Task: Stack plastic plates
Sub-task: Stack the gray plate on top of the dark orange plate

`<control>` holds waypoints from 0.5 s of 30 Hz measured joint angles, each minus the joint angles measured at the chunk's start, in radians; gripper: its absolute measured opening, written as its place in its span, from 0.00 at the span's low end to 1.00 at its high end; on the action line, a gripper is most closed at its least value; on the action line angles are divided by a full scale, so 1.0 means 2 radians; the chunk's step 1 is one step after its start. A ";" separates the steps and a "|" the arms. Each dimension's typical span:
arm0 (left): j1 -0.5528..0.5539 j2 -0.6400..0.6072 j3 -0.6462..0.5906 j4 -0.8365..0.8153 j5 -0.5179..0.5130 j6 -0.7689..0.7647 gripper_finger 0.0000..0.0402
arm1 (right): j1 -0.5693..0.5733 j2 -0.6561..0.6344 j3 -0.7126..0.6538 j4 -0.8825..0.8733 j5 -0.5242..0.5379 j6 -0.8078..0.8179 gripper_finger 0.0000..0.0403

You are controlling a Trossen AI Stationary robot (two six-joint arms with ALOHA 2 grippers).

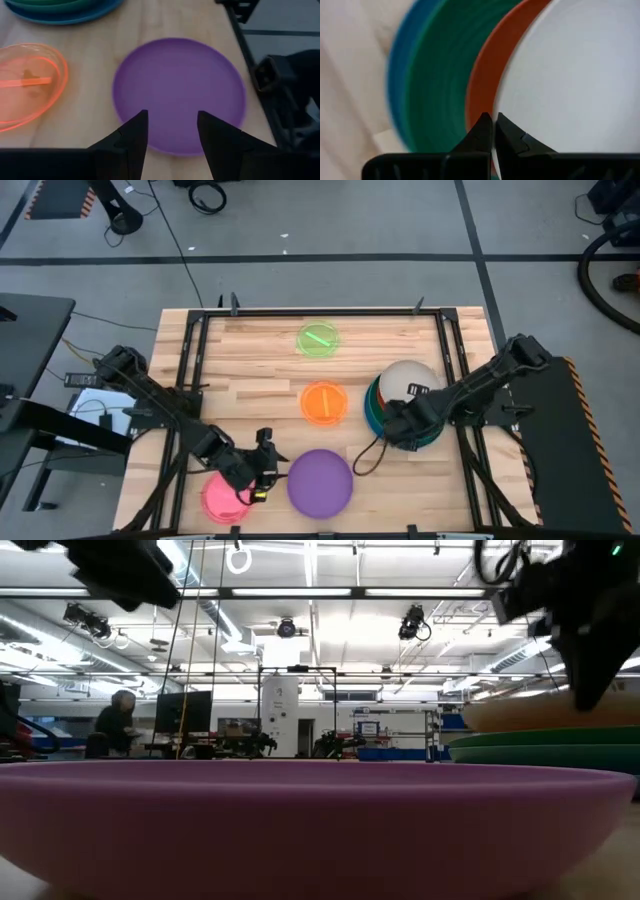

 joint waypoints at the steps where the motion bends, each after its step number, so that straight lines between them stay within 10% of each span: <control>1: 0.007 0.000 0.000 0.000 0.003 0.002 0.44 | -0.007 -0.004 -0.011 0.010 -0.001 -0.009 0.03; 15: 0.072 0.000 0.000 0.000 0.064 0.025 0.44 | -0.007 0.000 -0.017 0.015 -0.013 -0.021 0.26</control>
